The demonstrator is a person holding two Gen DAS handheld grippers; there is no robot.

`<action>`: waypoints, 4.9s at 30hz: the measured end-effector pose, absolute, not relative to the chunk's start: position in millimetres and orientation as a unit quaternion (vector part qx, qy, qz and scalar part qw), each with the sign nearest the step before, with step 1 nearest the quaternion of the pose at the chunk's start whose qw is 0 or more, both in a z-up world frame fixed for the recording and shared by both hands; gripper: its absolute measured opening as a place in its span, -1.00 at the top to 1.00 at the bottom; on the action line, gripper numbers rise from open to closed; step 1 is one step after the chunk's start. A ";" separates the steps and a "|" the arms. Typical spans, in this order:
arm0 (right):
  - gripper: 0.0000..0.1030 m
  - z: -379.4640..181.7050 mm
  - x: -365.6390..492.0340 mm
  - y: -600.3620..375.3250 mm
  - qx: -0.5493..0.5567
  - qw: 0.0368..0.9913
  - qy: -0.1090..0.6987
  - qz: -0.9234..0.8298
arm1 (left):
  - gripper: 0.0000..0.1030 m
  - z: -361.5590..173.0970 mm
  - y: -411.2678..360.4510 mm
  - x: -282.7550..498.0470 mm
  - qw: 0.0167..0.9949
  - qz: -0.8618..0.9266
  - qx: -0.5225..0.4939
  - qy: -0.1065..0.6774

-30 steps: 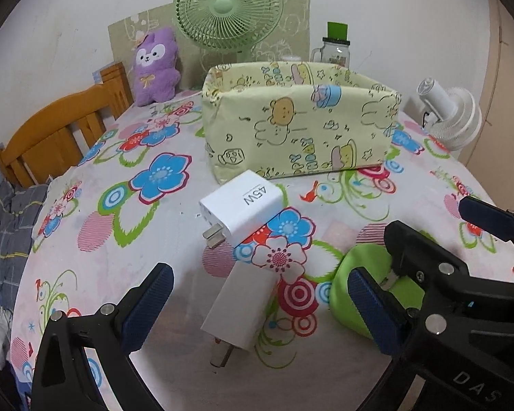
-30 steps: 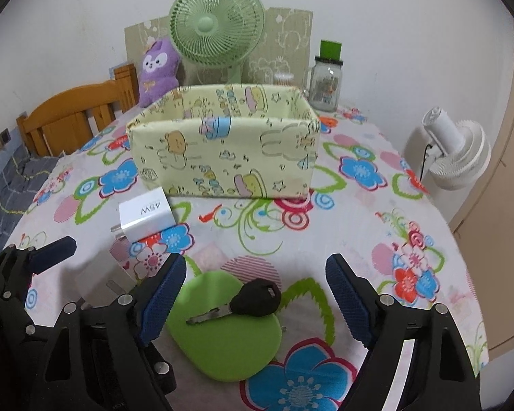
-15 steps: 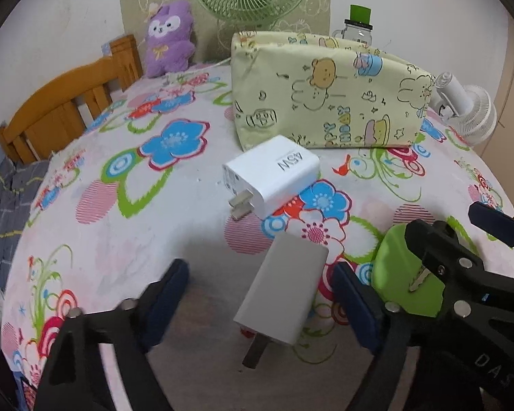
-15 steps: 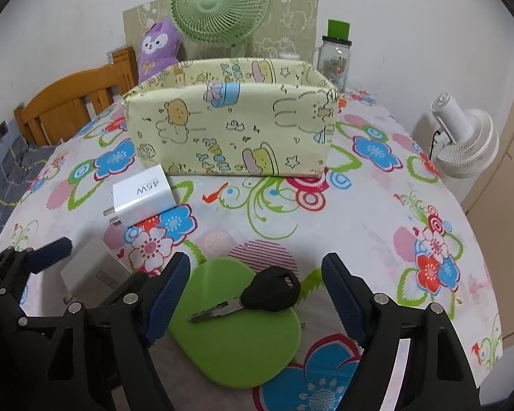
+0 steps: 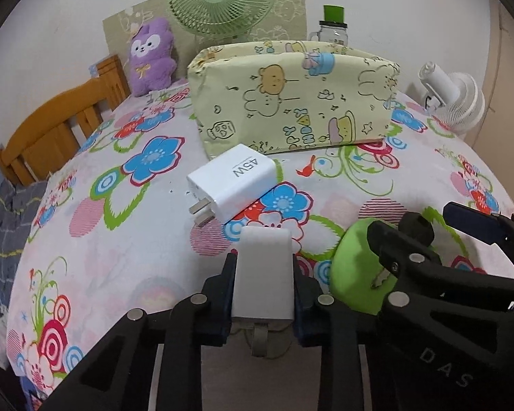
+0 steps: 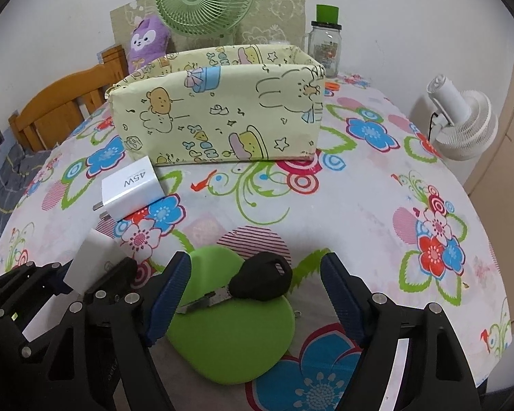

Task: Organize rigid objects
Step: 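Grasp the white charger with the left gripper while the right gripper grasps the green key fob, then carry the white charger and green key fob over the yellow box with both grippers, then lower the charger and key fob into the box and open both grippers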

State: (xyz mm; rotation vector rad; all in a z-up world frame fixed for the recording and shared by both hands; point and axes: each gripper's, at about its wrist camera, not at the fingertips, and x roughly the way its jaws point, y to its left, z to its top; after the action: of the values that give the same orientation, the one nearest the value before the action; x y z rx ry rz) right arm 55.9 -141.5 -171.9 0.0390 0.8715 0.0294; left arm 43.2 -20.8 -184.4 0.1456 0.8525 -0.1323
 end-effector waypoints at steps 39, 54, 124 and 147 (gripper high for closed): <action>0.33 -158.3 58.7 -123.3 0.039 0.903 0.426 0.030 | 0.50 -170.0 -17.0 43.6 0.907 -0.084 0.046 0.410; 0.33 -138.7 64.0 -127.7 0.042 0.910 0.411 0.030 | 0.50 -150.8 -20.7 50.4 0.912 -0.086 0.042 0.399; 0.33 -48.3 129.2 -149.9 0.042 0.938 0.343 0.011 | 0.50 -64.8 -39.7 120.2 0.936 -0.103 0.030 0.335; 0.33 -53.7 203.4 -152.6 0.049 0.933 0.355 0.036 | 0.49 -71.4 -39.7 191.0 0.927 -0.099 0.012 0.361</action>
State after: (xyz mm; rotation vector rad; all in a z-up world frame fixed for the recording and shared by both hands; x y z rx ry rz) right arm 203.4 -152.6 -53.7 0.0996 0.7264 0.0731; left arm 191.0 -39.7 -71.4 0.0249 0.7398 -0.2020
